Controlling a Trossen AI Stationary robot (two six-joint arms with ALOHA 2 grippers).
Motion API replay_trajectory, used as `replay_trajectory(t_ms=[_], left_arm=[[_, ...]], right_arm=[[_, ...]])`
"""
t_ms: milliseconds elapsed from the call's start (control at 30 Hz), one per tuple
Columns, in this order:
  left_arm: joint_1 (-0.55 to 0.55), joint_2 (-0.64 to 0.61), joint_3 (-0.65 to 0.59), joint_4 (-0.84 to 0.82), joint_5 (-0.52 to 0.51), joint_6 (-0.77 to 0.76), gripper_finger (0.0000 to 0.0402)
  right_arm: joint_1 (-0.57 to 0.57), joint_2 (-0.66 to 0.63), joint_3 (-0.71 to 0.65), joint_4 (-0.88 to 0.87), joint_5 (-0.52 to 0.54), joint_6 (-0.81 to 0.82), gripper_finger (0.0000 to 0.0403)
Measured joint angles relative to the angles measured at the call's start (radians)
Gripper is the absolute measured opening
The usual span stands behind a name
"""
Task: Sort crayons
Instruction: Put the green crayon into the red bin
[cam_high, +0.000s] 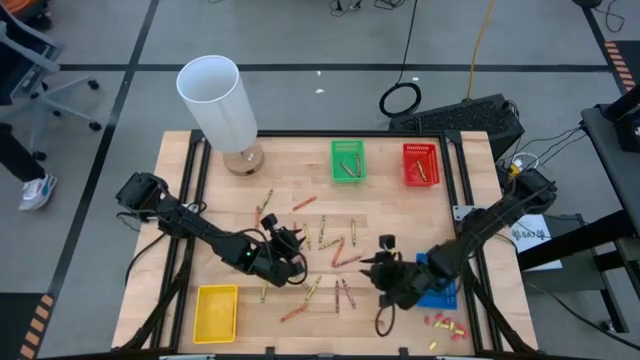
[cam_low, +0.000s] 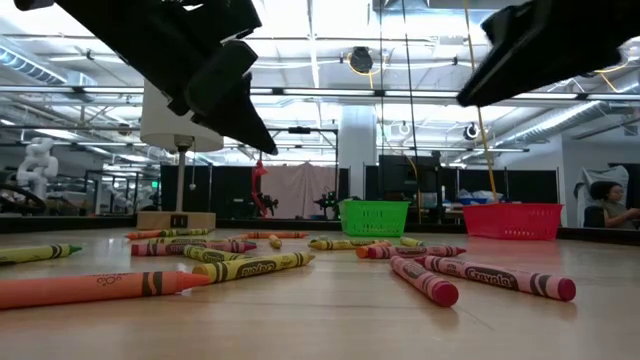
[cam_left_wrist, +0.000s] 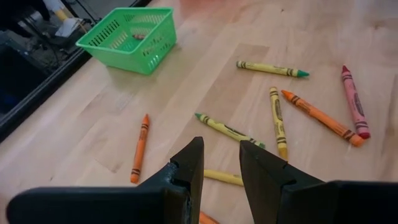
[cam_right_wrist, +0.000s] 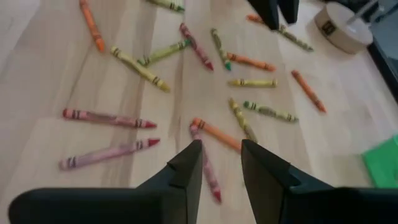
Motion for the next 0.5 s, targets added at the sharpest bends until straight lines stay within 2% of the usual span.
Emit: replay_trajectory(t_ms=[133, 333, 500], left_arm=[[0.0, 0.0, 0.0, 0.049, 0.039, -0.027, 0.0102], [-0.001, 0.0, 0.0, 0.048, 0.146, -0.108, 0.0102], [-0.02, 0.0, 0.0, 0.05, 0.166, -0.157, 0.0102]], right_arm=[[-0.052, 0.014, -0.019, 0.085, -0.045, -0.081, 0.0095], [-0.13, 0.018, -0.041, 0.113, -0.222, -0.123, 0.0095], [-0.17, 0.018, -0.063, 0.109, -0.221, -0.124, 0.0095]])
